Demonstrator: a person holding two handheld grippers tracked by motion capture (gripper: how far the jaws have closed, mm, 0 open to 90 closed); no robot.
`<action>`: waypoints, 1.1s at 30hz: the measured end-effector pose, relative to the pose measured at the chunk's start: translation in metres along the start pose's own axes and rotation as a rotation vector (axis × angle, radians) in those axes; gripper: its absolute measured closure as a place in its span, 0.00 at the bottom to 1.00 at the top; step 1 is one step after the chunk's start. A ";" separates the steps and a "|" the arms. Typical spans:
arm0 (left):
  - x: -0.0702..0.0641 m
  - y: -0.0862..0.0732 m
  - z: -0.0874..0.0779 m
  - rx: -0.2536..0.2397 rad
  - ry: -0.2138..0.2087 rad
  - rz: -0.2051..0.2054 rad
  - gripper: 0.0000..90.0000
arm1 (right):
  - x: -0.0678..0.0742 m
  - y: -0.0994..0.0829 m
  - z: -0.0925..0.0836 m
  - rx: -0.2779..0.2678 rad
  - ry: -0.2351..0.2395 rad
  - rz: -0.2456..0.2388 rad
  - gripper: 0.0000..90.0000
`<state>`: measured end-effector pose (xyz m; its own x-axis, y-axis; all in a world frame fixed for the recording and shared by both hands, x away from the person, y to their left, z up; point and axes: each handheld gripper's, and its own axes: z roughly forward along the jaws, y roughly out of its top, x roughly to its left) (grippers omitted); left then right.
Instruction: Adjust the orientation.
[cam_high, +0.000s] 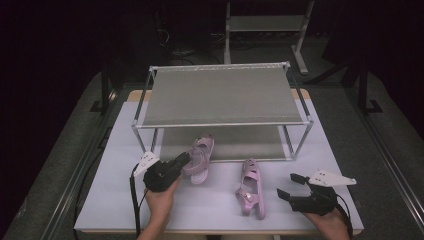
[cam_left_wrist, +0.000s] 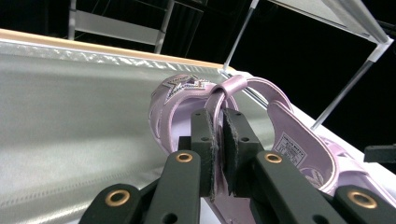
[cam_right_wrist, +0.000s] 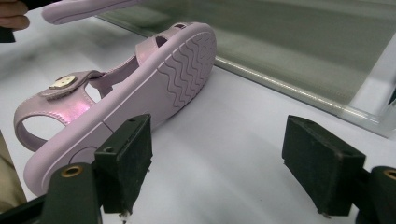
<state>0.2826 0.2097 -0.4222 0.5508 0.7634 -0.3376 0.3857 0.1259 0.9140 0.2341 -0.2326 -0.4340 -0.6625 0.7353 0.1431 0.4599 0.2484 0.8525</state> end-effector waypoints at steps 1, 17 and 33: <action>0.000 0.000 0.002 0.000 0.004 -0.001 0.93 | 0.000 0.000 0.000 0.000 0.000 0.000 0.27; 0.004 0.003 0.035 -0.040 0.058 -0.012 0.93 | 0.000 0.000 0.000 -0.003 0.008 0.001 0.27; 0.010 0.005 0.060 -0.043 0.100 -0.015 0.93 | -0.002 0.000 0.000 -0.009 0.011 0.006 0.27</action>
<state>0.3344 0.1802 -0.4340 0.4676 0.8203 -0.3294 0.3603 0.1635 0.9184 0.2349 -0.2343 -0.4343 -0.6662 0.7299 0.1532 0.4585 0.2389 0.8559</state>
